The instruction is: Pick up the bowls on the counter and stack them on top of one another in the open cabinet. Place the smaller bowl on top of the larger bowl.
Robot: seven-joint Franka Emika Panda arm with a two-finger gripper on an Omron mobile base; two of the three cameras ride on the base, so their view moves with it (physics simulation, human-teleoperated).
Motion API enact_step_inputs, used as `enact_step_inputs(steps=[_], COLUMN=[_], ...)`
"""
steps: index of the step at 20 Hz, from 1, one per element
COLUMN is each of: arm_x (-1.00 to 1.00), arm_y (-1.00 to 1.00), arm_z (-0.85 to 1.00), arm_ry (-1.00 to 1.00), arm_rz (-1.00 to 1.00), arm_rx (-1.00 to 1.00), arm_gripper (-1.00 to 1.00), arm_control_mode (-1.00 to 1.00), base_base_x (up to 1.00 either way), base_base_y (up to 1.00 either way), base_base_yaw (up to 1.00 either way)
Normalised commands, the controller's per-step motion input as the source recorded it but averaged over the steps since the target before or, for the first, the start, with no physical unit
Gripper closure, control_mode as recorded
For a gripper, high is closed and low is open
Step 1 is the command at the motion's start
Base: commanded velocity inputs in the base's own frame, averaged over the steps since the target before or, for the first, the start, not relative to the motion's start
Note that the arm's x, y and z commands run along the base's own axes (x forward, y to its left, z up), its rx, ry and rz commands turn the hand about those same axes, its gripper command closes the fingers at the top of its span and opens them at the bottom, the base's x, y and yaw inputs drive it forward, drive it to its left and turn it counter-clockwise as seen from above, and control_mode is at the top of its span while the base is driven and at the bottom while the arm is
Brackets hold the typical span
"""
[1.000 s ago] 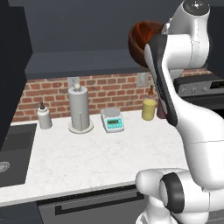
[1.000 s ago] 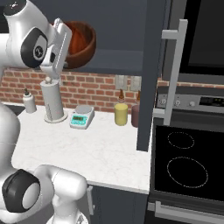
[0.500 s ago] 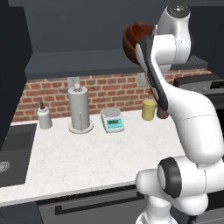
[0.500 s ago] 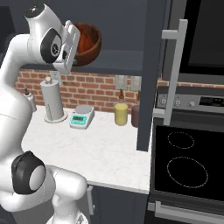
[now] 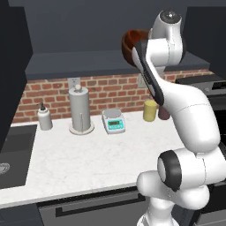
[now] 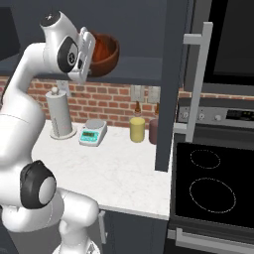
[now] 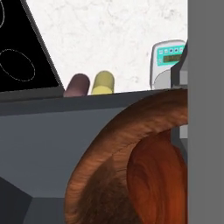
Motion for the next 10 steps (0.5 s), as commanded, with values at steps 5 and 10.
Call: enact_step_inputs(steps=[5, 10], arm_x=[0.49, 0.47], arm_y=[0.00, 0.00], arm_z=[-0.08, -0.22], arm_ry=[0.00, -0.02], arm_rz=[0.00, 0.00], arm_rx=[0.00, 0.00], arm_gripper=[1.00, -1.00], arm_control_mode=[-1.00, -1.00], base_base_x=[0.00, 0.00], base_base_y=[0.00, 0.00], base_base_yaw=[0.00, 0.00])
